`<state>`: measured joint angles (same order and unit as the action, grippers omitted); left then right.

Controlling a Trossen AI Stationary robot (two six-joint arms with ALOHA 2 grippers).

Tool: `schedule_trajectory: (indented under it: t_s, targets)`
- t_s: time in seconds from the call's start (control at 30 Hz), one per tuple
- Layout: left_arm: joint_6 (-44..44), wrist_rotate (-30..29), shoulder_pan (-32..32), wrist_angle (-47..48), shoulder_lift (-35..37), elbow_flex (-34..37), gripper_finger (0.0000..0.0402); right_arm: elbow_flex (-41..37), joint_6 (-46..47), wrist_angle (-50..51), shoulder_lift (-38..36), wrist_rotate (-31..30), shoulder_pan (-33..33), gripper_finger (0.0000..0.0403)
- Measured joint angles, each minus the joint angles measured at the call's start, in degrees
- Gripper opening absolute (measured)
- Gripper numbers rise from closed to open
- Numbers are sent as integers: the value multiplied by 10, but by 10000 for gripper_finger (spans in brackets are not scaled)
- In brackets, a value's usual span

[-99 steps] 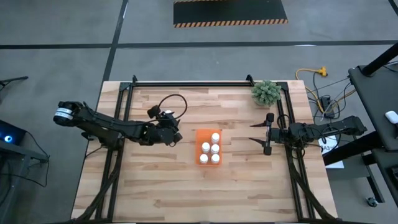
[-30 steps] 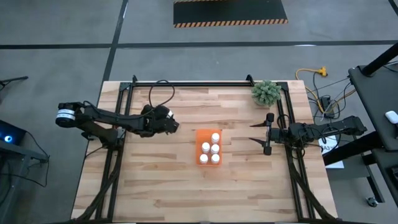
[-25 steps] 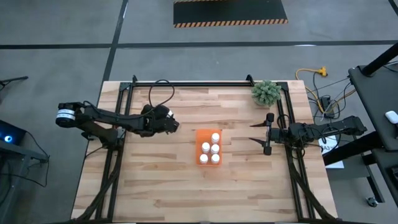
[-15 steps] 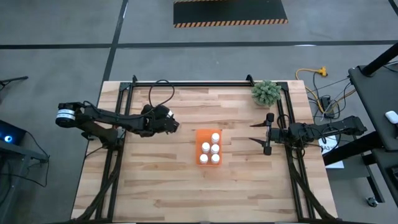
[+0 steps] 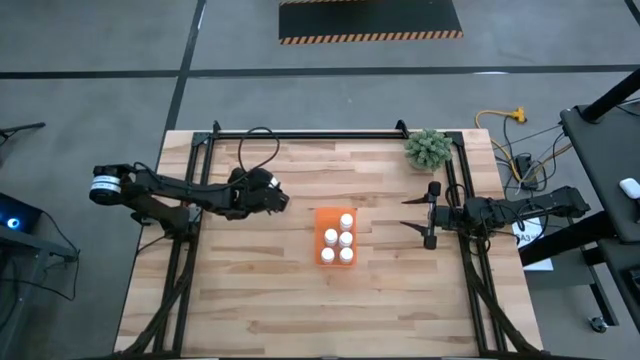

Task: Pick and place pill bottles into a basket
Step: Put the white pill bottle into the orange bin

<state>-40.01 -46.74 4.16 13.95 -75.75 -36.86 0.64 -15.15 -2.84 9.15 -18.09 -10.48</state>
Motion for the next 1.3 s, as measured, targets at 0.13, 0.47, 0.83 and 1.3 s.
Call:
schedule_trajectory:
  t_s: [0.13,0.47,0.83,1.3]
  targets:
    - [0,0,1,-4,0,7,247,0,0,0,0,0,0,249]
    - [3,0,4,-15,0,7,247,0,1,0,0,0,0,256]
    - [12,3,7,-28,-27,9,247,0,0,0,0,0,0,250]
    - [34,1,26,-59,-81,-3,247,0,1,0,4,0,0,249]
